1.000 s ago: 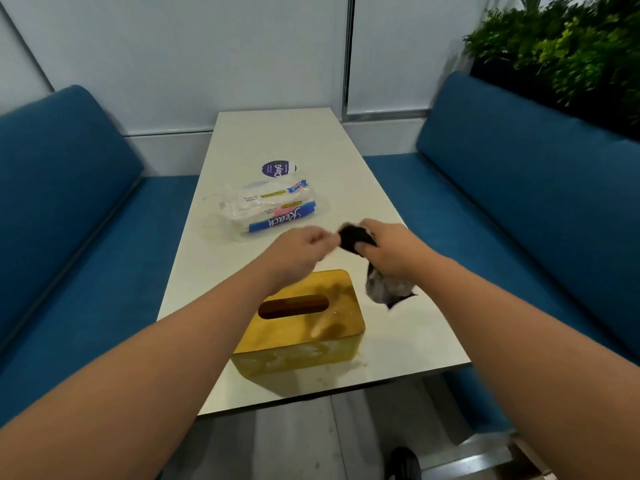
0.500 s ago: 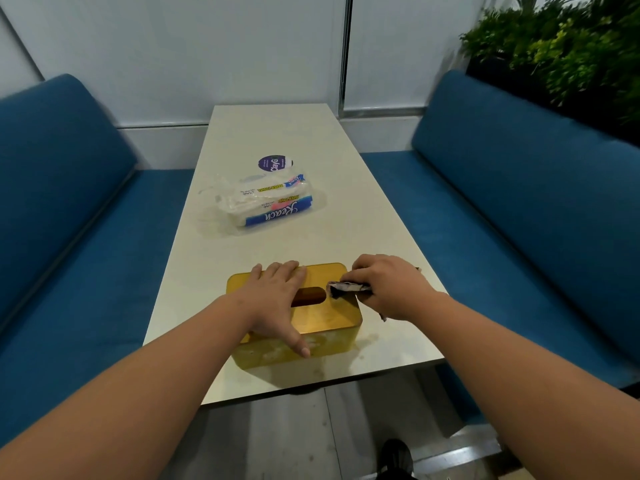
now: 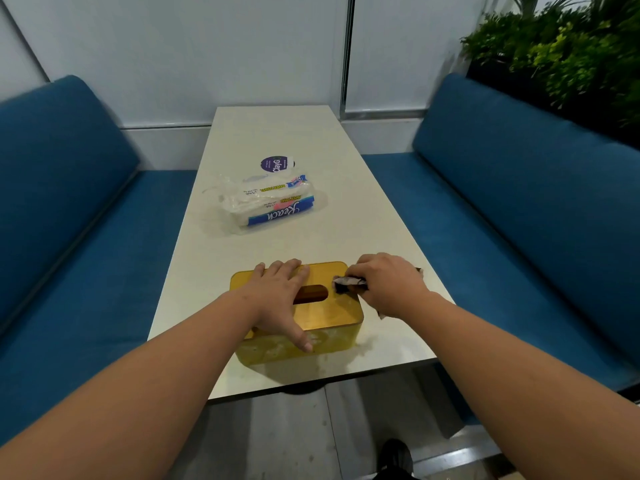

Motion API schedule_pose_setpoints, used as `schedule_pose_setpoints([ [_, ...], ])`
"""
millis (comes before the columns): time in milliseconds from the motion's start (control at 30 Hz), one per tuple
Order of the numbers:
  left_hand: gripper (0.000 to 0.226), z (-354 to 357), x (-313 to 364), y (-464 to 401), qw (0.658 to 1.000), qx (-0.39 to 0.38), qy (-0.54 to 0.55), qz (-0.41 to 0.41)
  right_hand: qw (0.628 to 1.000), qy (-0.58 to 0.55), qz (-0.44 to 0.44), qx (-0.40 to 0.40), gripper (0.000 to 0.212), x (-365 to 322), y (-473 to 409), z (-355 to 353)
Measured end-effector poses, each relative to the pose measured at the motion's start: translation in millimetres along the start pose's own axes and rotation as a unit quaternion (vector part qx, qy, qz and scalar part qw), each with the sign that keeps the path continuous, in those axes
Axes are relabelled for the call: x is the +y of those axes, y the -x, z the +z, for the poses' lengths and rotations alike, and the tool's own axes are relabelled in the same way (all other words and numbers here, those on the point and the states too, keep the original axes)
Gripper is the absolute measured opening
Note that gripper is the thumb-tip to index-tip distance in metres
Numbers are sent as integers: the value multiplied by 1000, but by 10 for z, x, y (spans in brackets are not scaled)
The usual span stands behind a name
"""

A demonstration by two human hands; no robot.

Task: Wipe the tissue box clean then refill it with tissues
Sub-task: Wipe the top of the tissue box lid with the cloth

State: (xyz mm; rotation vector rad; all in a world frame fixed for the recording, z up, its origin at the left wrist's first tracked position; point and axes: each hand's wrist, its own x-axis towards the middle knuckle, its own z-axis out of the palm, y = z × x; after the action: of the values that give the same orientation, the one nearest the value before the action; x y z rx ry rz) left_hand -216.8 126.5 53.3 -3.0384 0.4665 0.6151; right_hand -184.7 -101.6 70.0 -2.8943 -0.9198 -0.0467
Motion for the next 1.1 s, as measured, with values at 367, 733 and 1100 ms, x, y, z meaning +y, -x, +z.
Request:
schedule_pose_setpoints([
  [367, 140, -13, 15, 10, 1000, 1, -5, 3, 997, -9, 68, 38, 22, 84, 61, 2],
  [733, 140, 1, 14, -6, 1000, 6, -6, -1, 986, -164, 17, -33, 24, -12, 258, 6],
  [1100, 140, 25, -16, -41, 1000, 8, -9, 1, 992, -103, 51, -49, 22, -47, 192, -75],
])
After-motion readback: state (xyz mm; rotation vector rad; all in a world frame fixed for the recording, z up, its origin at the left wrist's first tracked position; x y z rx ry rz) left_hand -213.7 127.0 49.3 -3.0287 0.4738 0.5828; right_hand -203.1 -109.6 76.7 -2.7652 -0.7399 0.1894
